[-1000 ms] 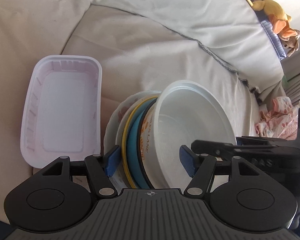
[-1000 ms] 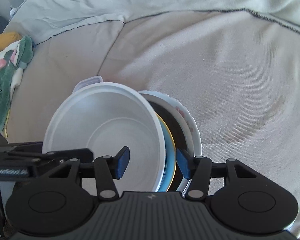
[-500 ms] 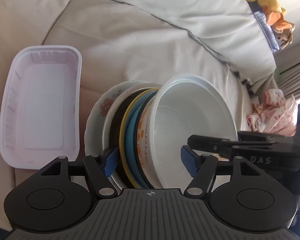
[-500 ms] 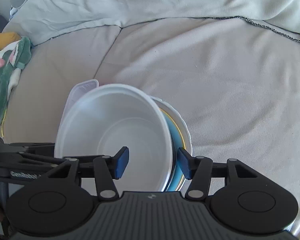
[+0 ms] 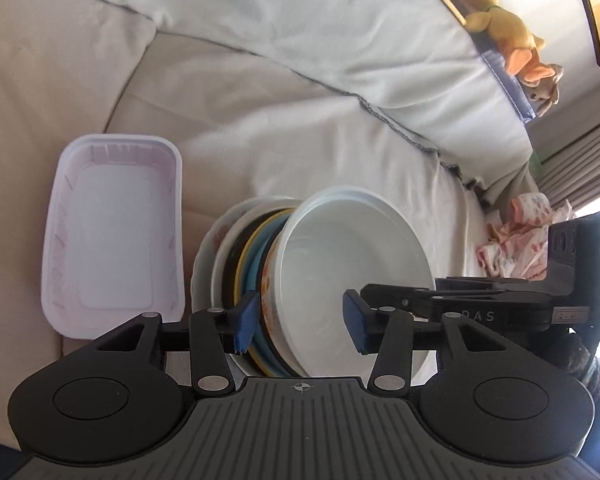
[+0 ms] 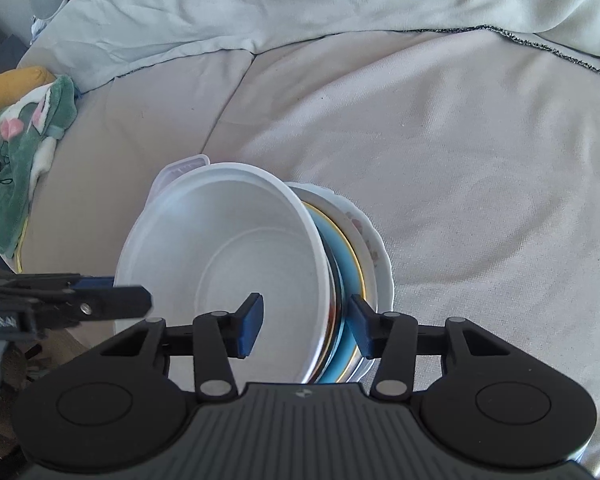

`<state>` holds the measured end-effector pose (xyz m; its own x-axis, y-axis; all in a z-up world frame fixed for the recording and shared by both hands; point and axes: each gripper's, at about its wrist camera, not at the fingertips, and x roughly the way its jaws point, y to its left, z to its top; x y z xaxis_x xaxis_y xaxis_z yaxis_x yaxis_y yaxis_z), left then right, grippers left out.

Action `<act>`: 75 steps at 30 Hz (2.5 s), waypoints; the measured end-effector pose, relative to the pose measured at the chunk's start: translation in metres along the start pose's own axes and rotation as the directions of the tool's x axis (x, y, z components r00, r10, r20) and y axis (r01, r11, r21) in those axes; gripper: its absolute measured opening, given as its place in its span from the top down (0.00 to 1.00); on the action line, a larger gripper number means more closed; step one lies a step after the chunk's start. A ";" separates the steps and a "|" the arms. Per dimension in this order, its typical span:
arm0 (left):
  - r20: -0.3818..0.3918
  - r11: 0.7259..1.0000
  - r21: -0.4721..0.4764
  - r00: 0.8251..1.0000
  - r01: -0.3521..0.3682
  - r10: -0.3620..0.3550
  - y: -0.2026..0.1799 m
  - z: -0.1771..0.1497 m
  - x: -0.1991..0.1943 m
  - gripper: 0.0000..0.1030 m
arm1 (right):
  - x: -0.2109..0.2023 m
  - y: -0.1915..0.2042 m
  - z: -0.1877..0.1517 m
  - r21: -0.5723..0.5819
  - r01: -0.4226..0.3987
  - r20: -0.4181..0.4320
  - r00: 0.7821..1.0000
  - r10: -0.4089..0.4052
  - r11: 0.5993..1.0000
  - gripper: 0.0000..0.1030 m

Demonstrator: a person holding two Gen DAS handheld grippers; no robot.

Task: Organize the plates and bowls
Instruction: 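Lower the nested bowls flat onto the plate stack and open the right gripper, then move the right gripper to the white red-sided tray and grasp its rim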

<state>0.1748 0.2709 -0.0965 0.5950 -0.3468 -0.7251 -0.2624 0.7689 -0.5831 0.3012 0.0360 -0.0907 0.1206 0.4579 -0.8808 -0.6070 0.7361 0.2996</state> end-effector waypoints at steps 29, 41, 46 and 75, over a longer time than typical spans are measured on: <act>0.116 0.999 -0.046 0.993 0.004 0.001 -0.003 -0.003 -0.019 0.54 | -0.031 -0.017 -0.019 0.002 0.056 0.130 0.990 -0.055 0.998 0.61; 0.173 0.997 -0.071 0.984 -0.022 0.034 0.007 -0.017 -0.037 0.55 | -0.054 0.000 -0.042 0.001 0.103 0.316 0.944 -0.098 0.995 0.61; 0.306 0.982 -0.108 0.935 -0.152 0.178 0.022 -0.027 -0.073 0.55 | -0.084 0.038 -0.038 -0.074 0.063 0.426 0.905 -0.026 0.995 0.60; 0.188 0.908 -0.414 0.970 -0.064 0.154 0.183 -0.012 0.019 0.71 | 0.184 0.198 0.092 -0.203 0.332 -0.201 0.907 -0.371 0.921 0.60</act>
<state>0.1289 0.3985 -0.2212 0.6798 -0.1167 -0.7241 -0.5906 0.4982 -0.6348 0.2756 0.3117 -0.1600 0.1767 0.0421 -0.9834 -0.6784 0.7291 -0.0907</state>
